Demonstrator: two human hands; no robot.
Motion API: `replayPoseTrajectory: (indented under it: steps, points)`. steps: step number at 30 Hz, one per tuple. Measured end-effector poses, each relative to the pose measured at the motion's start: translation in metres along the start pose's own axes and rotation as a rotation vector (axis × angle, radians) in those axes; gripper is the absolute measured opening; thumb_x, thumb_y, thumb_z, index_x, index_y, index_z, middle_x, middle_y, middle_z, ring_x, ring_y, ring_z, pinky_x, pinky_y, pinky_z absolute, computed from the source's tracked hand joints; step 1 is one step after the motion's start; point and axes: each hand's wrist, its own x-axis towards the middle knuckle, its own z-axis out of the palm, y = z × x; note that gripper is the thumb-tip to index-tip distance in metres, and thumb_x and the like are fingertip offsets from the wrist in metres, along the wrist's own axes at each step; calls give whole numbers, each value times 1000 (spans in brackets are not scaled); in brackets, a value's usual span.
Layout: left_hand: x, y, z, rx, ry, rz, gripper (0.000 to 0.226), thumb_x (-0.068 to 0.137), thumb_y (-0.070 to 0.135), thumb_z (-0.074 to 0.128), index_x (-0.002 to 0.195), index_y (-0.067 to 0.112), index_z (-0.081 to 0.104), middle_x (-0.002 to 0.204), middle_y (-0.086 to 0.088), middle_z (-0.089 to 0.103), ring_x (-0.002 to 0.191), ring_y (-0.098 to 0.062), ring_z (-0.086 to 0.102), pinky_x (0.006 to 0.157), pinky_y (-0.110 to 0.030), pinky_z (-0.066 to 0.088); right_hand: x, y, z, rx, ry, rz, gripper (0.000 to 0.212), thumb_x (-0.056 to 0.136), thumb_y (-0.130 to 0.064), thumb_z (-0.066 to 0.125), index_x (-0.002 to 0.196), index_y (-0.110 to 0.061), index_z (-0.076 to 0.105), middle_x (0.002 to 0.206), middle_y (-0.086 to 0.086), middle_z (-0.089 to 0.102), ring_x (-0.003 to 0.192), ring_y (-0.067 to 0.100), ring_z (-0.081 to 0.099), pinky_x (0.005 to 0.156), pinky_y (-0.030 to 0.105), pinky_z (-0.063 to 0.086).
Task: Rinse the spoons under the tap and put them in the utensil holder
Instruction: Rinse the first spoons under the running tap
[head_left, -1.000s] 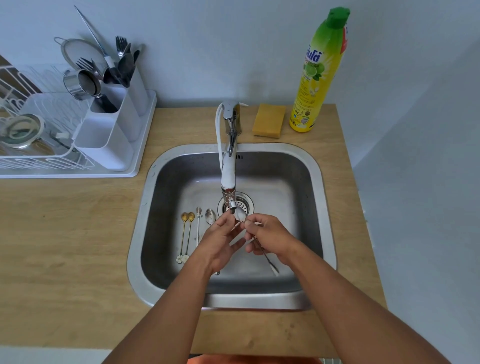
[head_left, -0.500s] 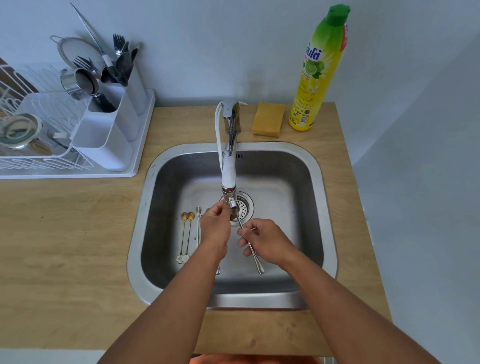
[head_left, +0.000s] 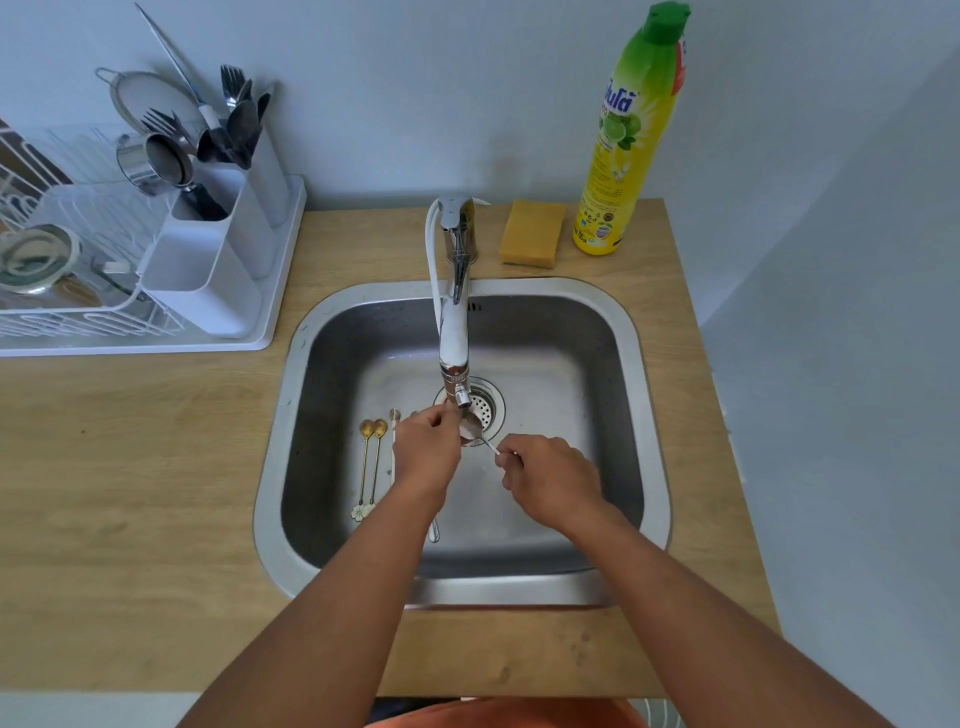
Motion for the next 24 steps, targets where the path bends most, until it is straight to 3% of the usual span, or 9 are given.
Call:
replayPoseTrajectory:
  steps: [3, 6, 10, 15, 18, 19, 21, 24]
  points:
    - [-2, -4, 3, -344, -49, -261, 20, 104, 30, 60, 109, 17, 75, 98, -2, 80, 99, -19, 73, 97, -45, 55, 0, -1, 1, 115, -41, 56, 20, 98, -35, 48, 100, -35, 68, 97, -10, 77, 95, 24, 69, 85, 39, 57]
    - [-10, -10, 5, -505, -151, -360, 23, 106, 36, 57, 114, 20, 71, 89, 4, 74, 99, -13, 72, 98, -45, 47, 1, -2, 1, 246, -63, 84, 19, 98, -36, 49, 91, -36, 67, 79, -16, 74, 80, 17, 72, 76, 40, 61]
    - [-14, -11, 4, -411, -235, -309, 23, 107, 37, 53, 108, 26, 73, 98, 6, 76, 110, -15, 68, 104, -48, 44, 2, 0, 4, 362, -122, 79, 22, 102, -35, 50, 88, -37, 68, 76, -14, 75, 66, 11, 74, 80, 42, 62]
    - [-11, 3, 8, -385, -148, -209, 24, 109, 36, 49, 106, 29, 72, 97, 9, 81, 100, -16, 69, 91, -44, 46, 0, -2, 5, 428, -173, 64, 22, 102, -32, 50, 89, -34, 69, 77, -10, 76, 64, 14, 74, 78, 43, 63]
    - [-8, 7, 4, -371, -118, -251, 24, 105, 40, 53, 101, 28, 74, 96, 6, 82, 101, -16, 72, 94, -46, 48, -3, -3, 6, 395, -187, 71, 22, 101, -34, 49, 90, -37, 69, 78, -12, 75, 69, 16, 74, 57, 36, 60]
    - [-7, 8, 2, -369, -154, -272, 25, 104, 41, 54, 100, 27, 75, 98, 6, 82, 103, -16, 72, 97, -48, 47, -4, -2, 7, 389, -180, 76, 22, 101, -35, 49, 90, -38, 68, 78, -14, 74, 70, 15, 74, 48, 29, 52]
    - [-7, 8, -3, -385, -255, -306, 32, 106, 46, 49, 100, 29, 76, 104, 8, 81, 112, -18, 71, 102, -53, 44, -5, -2, 9, 395, -158, 80, 21, 100, -36, 50, 90, -40, 68, 78, -18, 74, 69, 13, 73, 45, 22, 40]
    - [-12, 6, -7, -354, -306, -272, 51, 109, 53, 38, 91, 35, 82, 108, 9, 80, 117, -20, 66, 105, -54, 42, -3, -2, 11, 446, -142, 89, 20, 100, -36, 52, 91, -39, 69, 78, -20, 74, 69, 12, 74, 49, 24, 45]
